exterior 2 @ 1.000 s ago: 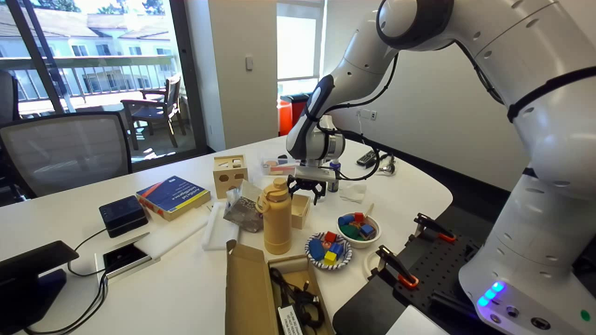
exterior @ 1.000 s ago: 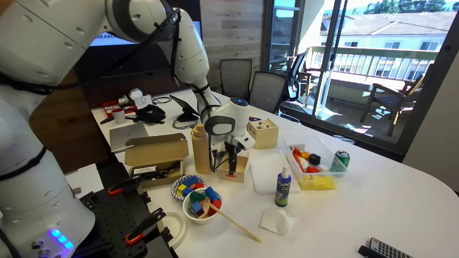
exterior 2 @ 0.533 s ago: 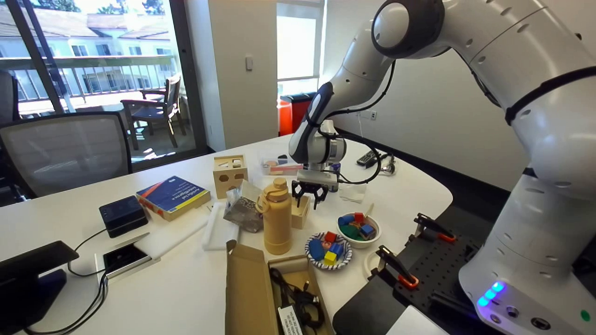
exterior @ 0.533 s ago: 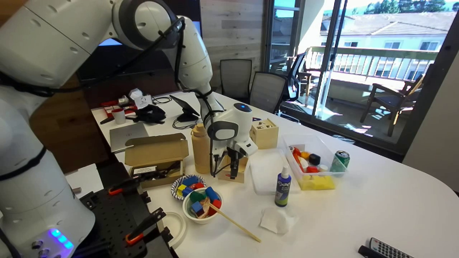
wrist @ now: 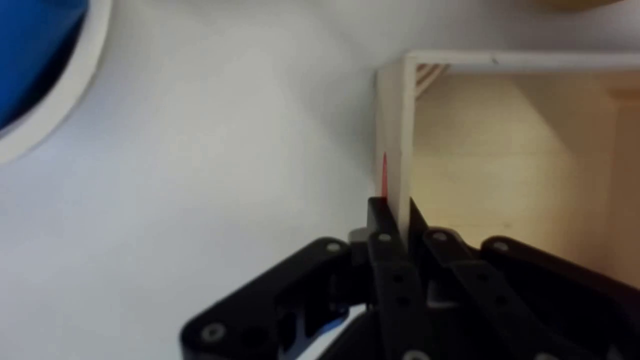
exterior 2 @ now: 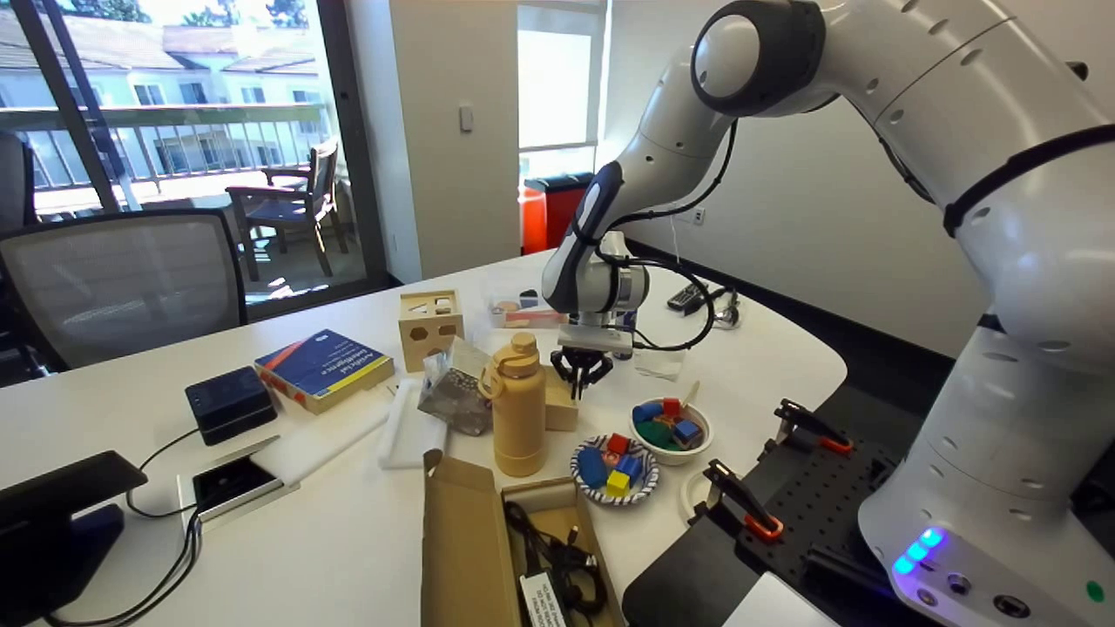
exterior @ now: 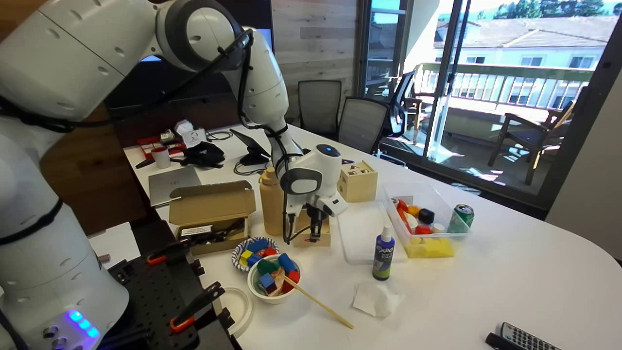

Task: Move the box to the right

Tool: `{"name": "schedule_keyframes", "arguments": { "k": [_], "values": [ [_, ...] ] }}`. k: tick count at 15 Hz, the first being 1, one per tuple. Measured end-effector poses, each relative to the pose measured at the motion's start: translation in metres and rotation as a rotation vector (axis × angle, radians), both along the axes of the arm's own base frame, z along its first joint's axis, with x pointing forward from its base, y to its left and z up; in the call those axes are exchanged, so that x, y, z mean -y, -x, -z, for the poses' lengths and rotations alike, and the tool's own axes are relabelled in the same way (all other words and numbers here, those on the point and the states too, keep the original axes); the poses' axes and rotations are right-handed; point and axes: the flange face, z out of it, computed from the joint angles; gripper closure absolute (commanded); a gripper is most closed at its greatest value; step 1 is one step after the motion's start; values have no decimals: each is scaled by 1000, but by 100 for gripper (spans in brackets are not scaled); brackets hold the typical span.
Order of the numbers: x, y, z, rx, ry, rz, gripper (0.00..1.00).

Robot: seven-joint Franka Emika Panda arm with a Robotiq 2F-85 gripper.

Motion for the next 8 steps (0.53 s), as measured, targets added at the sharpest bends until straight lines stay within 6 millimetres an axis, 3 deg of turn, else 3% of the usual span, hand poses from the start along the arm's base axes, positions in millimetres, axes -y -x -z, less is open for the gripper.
{"name": "schedule_keyframes", "arguments": {
  "k": [3, 6, 8],
  "values": [
    [-2, -4, -10, 19, -8, 7, 98],
    [-3, -1, -52, 61, -5, 21, 98],
    [3, 15, -84, 65, 7, 63, 98]
  ]
}}
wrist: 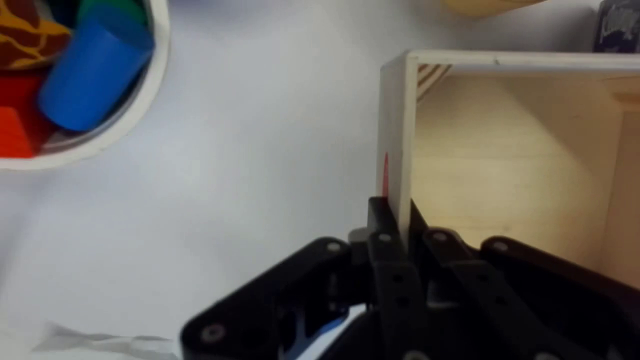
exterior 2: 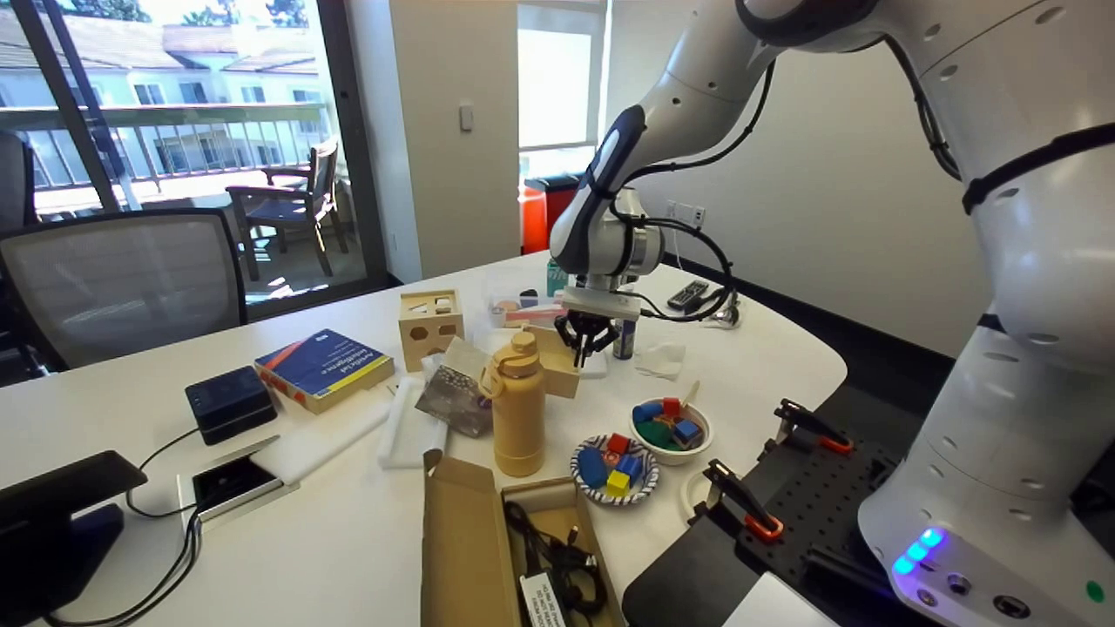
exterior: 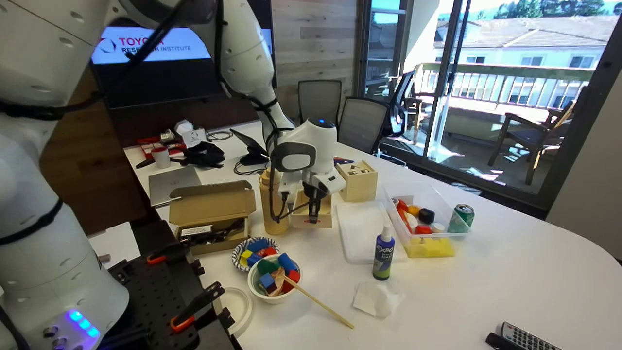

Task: Move the box to the right

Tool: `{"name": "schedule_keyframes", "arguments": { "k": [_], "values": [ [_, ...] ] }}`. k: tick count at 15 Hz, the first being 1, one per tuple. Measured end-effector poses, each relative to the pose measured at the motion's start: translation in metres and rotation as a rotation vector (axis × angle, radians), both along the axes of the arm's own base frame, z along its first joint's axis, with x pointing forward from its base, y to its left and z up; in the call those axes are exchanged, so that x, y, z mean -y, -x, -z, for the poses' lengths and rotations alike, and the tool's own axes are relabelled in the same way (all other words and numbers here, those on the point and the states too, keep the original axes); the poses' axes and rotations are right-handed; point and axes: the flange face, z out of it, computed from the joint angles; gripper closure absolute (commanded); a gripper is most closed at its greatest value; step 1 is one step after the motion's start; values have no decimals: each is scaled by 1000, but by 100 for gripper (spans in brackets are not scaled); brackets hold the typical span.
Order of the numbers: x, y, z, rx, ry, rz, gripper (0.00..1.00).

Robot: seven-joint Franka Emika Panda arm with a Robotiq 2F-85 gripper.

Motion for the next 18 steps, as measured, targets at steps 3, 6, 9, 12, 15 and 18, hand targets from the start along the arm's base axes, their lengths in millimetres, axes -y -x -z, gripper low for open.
{"name": "schedule_keyframes", "arguments": {
  "k": [3, 6, 9, 12, 15, 18],
  "values": [
    [24, 42, -32, -29, 37, 123, 98],
    [67, 103, -37, -95, 51, 258, 98],
    [119, 166, -31, -130, 16, 423, 98],
    [183, 219, -31, -102, -39, 586, 98],
    [243, 259, -35, -47, -61, 722, 98],
    [292, 278, -41, 2, -50, 811, 98]
  ]
}}
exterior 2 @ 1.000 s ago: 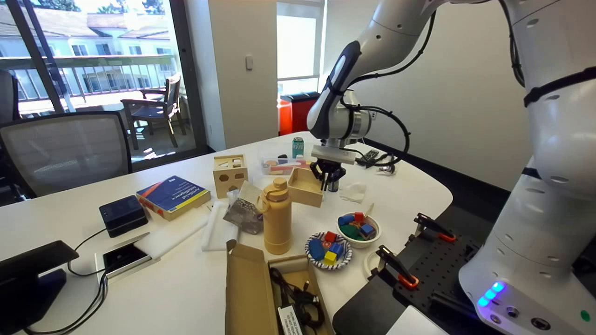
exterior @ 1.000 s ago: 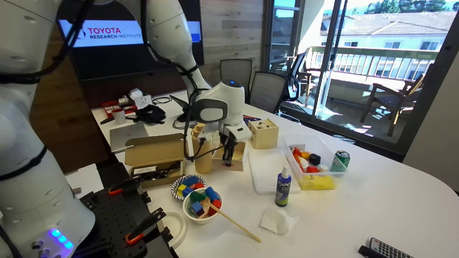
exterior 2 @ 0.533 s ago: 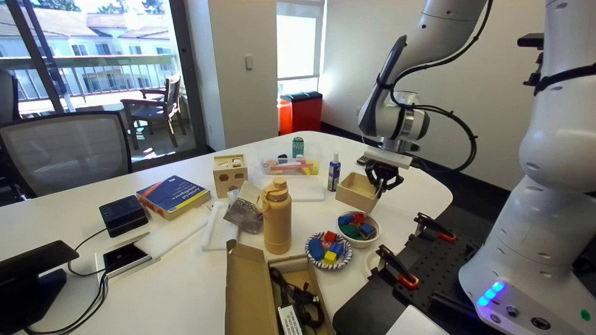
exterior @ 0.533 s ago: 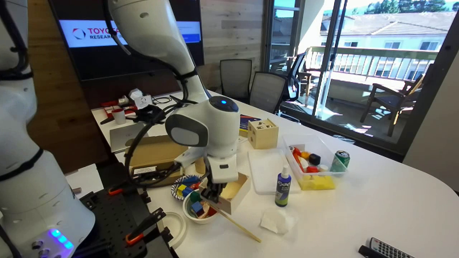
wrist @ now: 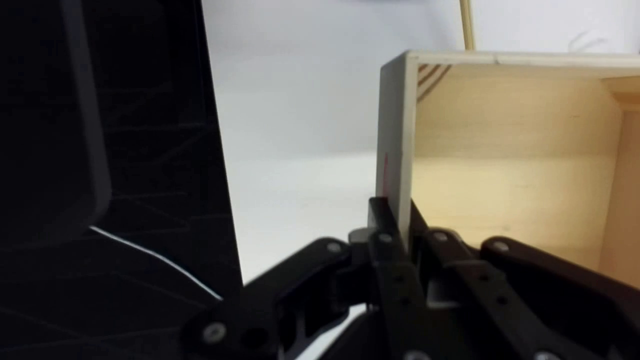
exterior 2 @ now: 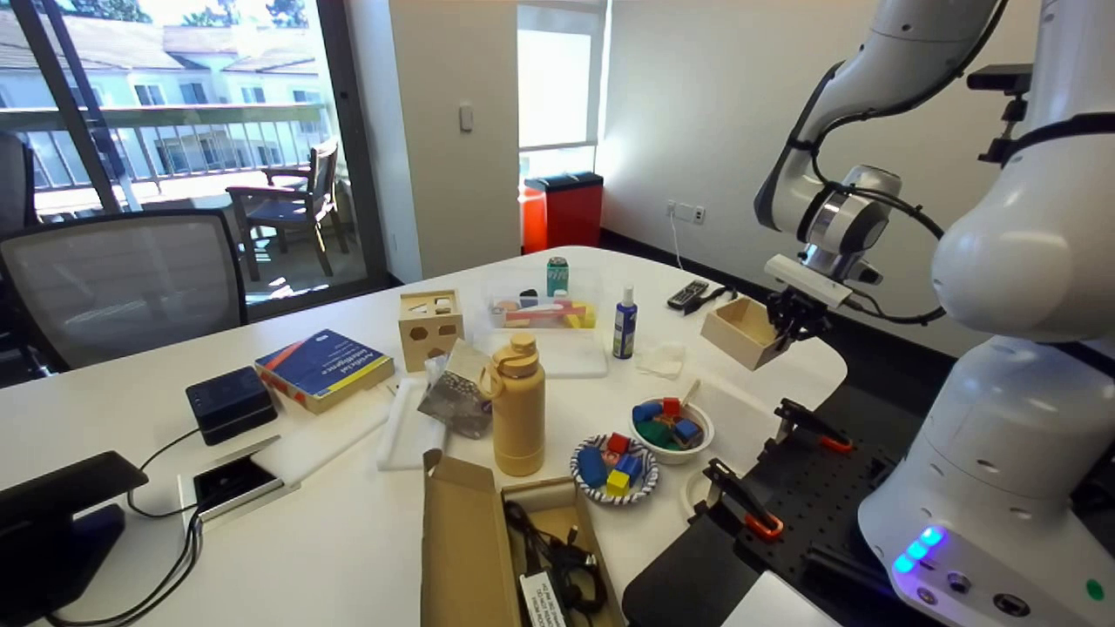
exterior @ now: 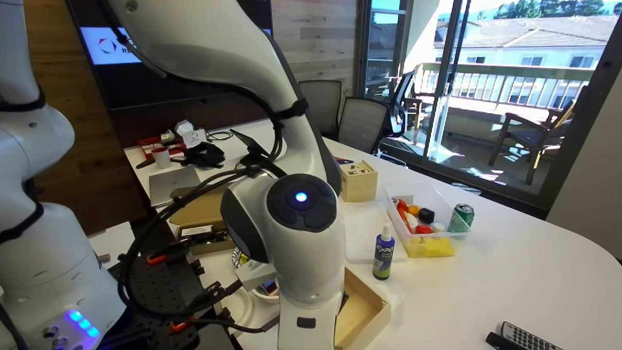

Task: Move the box to the right

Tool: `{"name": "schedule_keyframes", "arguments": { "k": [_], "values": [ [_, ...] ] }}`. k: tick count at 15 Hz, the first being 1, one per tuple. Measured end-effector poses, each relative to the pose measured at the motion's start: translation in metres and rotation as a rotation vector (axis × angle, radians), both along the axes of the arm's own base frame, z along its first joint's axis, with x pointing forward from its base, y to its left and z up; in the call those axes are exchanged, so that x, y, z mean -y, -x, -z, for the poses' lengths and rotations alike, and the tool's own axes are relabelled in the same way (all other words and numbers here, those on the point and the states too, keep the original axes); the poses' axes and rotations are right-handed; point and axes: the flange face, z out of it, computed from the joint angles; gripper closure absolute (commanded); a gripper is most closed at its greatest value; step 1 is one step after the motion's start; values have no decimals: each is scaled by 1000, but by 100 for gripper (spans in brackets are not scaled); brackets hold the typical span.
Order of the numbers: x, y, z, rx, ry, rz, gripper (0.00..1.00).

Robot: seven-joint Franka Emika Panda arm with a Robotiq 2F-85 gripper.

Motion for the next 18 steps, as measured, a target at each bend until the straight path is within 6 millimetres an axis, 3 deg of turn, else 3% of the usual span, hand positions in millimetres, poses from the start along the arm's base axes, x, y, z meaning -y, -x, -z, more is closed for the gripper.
{"name": "schedule_keyframes", "arguments": {
  "k": [2, 5, 11, 12, 13, 15, 18],
  "values": [
    [22, -3, 1, 11, 17, 27, 98],
    [39, -20, 17, 0, 25, 41, 98],
    [48, -53, 85, -70, -9, 60, 98],
    [48, -57, 95, -79, -11, 64, 68],
    [50, -59, 103, -85, -12, 66, 68],
    [53, -61, 111, -85, -13, 91, 54],
    [62, -59, 105, -60, 6, 151, 31]
  ]
}}
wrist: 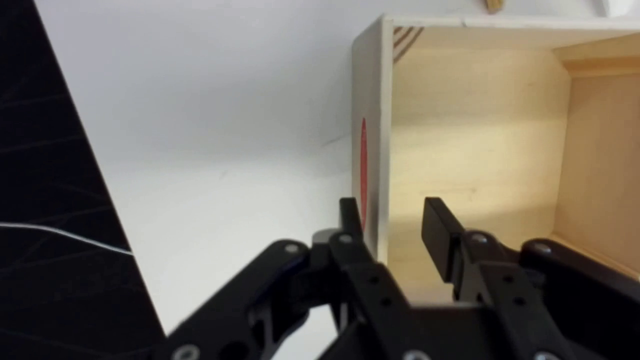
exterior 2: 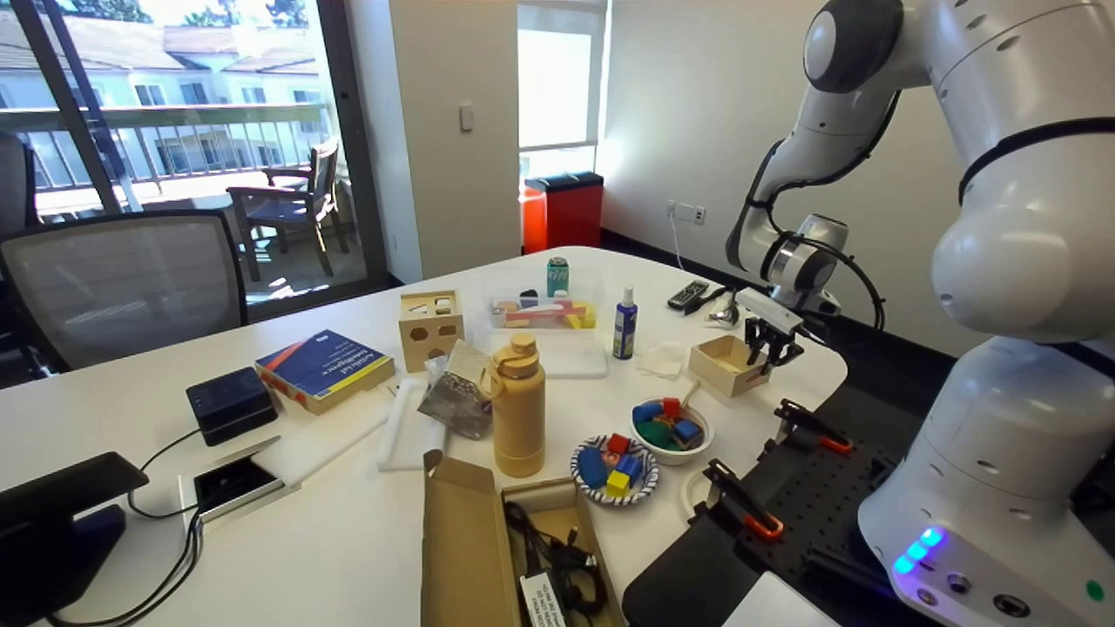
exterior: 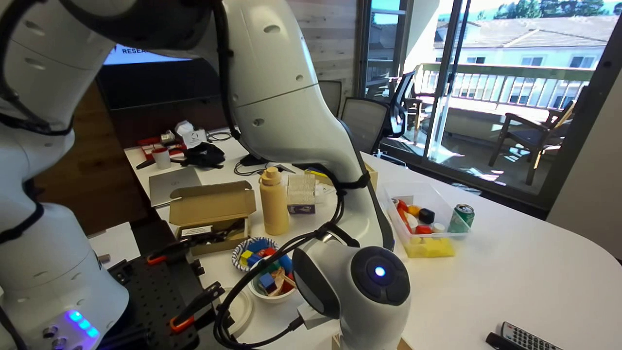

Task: Move the box to the right

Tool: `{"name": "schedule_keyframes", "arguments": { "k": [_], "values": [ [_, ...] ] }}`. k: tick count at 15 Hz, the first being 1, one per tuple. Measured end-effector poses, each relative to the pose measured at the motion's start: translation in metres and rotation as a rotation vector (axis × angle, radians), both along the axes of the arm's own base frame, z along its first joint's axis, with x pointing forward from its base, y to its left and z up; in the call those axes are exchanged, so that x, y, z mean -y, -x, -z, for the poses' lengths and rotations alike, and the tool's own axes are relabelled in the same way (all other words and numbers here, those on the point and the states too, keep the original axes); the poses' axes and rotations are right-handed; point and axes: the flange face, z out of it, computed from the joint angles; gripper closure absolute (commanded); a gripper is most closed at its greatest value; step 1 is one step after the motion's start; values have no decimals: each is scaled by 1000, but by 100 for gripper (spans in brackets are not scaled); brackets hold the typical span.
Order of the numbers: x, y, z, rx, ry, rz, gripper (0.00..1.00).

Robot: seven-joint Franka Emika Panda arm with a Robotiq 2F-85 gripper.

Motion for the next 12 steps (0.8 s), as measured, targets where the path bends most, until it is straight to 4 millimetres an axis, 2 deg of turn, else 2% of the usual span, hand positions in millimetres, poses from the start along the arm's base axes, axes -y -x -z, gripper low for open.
{"name": "schedule_keyframes", "arguments": {
  "k": [4, 7, 12],
  "values": [
    [5, -2, -23, 45, 29, 17, 1],
    [-16, -6, -59, 28, 55, -48, 0],
    [-83, -21, -122, 17, 93, -317, 0]
  ]
}}
